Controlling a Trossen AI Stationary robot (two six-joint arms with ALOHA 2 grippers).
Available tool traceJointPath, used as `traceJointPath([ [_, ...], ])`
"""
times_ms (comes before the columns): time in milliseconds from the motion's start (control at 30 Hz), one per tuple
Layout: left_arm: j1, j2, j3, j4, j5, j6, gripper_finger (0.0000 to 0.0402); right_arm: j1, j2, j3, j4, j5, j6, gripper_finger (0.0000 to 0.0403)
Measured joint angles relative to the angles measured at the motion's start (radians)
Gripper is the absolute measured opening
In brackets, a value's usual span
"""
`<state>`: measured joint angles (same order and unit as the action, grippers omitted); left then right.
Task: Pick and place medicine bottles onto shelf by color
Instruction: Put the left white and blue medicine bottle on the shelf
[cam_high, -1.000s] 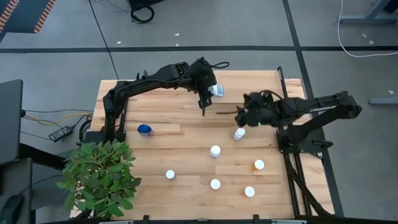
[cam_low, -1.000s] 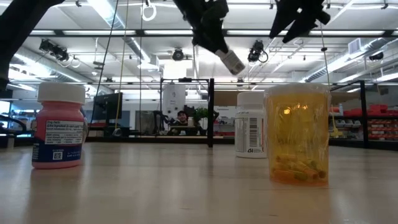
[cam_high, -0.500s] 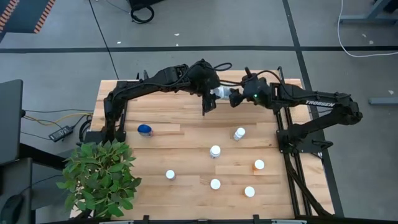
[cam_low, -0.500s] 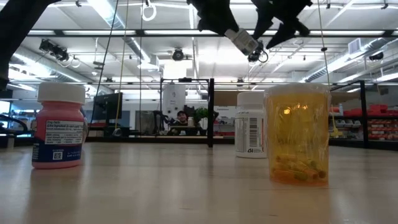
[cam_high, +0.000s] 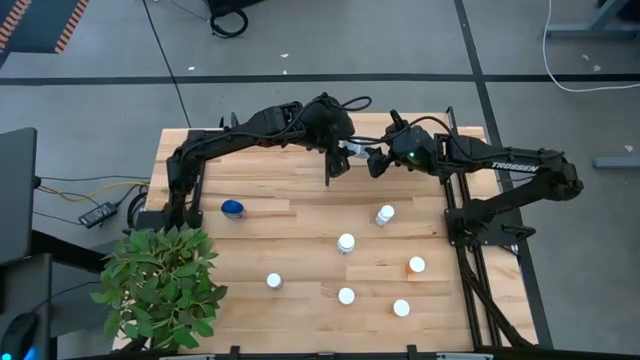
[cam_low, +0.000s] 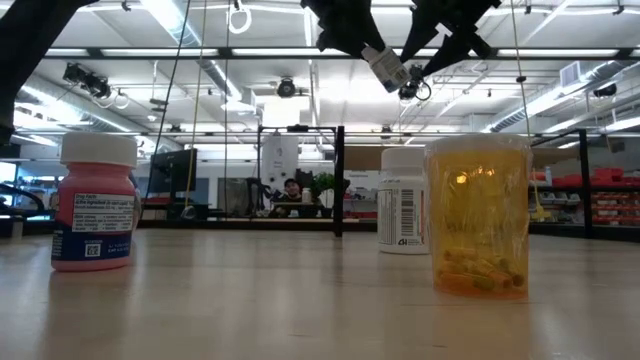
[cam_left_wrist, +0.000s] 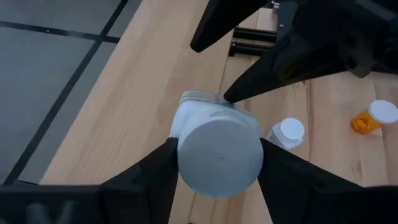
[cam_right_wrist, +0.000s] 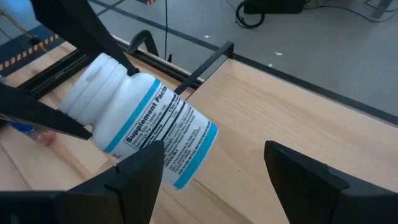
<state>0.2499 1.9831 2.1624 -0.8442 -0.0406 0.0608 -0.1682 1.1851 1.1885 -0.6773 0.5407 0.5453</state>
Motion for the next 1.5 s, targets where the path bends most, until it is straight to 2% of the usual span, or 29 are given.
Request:
traceJointPath([
  [233,0.0,0.0,0.0,0.033,0.006,-0.005,0.0211,-0.001,0.0,0.0,-0.003,0.0,0.004,0.0284],
  [1033,-0.008,-0.001,0.0,0.097,0.016,-0.076,0.0203,0.001,0.0,0.0,0.033,-0.008,0.016,0.0284],
  [1200,0.002,0.0,0.0,0.083,0.017,-0.047,0.0209,0.001,0.0,0.0,0.011,-0.058,-0.015,0.0284],
  [1400,0.052,-0.001,0.0,0.073,0.012,-0.041,0.0197,0.006,0.0,0.0,-0.136,-0.148,0.111,0.0284],
  [1500,0.087,0.0,0.0,0.072,0.012,-0.04,0.0196,0.036,0.0,0.0,-0.153,-0.182,0.161,0.0284],
])
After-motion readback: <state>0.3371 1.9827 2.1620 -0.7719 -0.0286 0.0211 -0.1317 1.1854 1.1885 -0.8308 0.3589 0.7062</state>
